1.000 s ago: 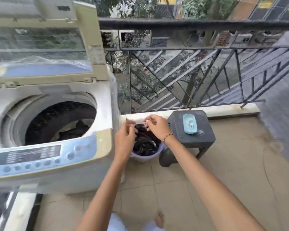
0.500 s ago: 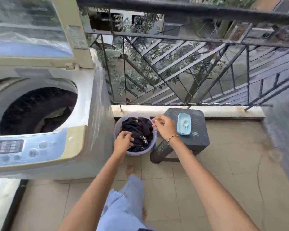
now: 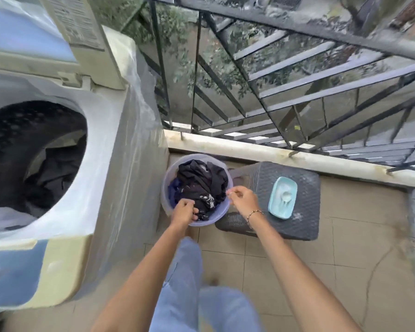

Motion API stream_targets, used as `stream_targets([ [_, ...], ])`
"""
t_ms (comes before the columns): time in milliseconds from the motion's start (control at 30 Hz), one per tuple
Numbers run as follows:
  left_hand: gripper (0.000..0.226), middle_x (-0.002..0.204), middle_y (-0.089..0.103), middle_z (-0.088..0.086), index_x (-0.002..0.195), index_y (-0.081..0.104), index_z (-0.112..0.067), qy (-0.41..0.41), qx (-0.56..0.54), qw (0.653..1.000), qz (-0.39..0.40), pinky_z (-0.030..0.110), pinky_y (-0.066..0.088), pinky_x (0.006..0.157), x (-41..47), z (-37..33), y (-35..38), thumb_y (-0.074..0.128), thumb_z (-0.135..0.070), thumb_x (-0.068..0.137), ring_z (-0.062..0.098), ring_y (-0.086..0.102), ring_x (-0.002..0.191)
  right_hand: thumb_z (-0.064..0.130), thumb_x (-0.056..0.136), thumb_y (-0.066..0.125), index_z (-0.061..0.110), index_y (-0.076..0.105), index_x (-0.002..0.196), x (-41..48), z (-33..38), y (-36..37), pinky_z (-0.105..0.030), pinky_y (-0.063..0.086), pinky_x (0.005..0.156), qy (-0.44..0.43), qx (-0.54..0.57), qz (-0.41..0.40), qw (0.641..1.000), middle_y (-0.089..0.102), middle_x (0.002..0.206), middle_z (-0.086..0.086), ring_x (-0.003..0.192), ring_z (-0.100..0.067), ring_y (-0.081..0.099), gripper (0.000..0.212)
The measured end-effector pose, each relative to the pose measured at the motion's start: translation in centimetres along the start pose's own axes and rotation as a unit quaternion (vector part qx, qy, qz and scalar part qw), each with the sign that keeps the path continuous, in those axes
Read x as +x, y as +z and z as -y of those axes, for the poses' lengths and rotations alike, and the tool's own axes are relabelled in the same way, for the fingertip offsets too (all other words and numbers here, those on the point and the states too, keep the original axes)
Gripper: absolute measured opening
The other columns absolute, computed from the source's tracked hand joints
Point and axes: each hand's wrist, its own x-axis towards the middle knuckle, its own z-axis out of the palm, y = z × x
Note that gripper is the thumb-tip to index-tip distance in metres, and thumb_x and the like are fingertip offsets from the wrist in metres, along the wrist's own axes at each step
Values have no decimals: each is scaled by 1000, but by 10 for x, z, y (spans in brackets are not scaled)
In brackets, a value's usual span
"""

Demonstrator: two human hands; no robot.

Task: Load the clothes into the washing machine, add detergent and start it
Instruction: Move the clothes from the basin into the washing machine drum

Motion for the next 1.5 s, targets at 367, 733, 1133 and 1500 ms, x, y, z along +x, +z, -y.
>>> stream_targets([
  [367, 29, 68, 53, 5, 103, 49, -12, -110, -81, 988, -73, 17, 38, 38, 171, 63, 48, 26, 4, 94, 18, 47, 54, 25, 83, 65, 9, 39, 135, 202, -84, 92, -36, 30, 108, 21, -150, 72, 986, 34, 140, -14, 131, -30, 34, 60],
  [733, 13, 85, 61, -2, 108, 53, -20, -120, -166, 975, -91, 26, 53, 67, 252, 83, 64, 43, -21, 99, 11, 58, 68, 57, 69, 71, 18, 13, 150, 307, -134, 159, -47, 31, 110, -232, -413, 7, 881, 16, 156, -8, 144, -33, 11, 106],
  [1133, 50, 122, 60, 4, 125, 49, -23, -147, -224, 963, 3, 40, 60, 81, 252, 76, 55, 58, -55, 87, 23, 66, 104, 33, 74, 64, 10, 58, 91, 297, -134, 169, -39, 53, 73, -73, -298, 78, 949, 68, 92, -15, 88, -37, 62, 30],
  [1500, 53, 85, 65, 7, 135, 43, 8, -154, -253, 952, -77, 22, 49, 53, 213, 90, 46, 56, -12, 88, 13, 65, 68, 38, 76, 65, 14, 65, 87, 169, -103, 154, -30, 47, 75, -310, -254, 248, 882, 63, 73, -3, 77, -20, 55, 26],
])
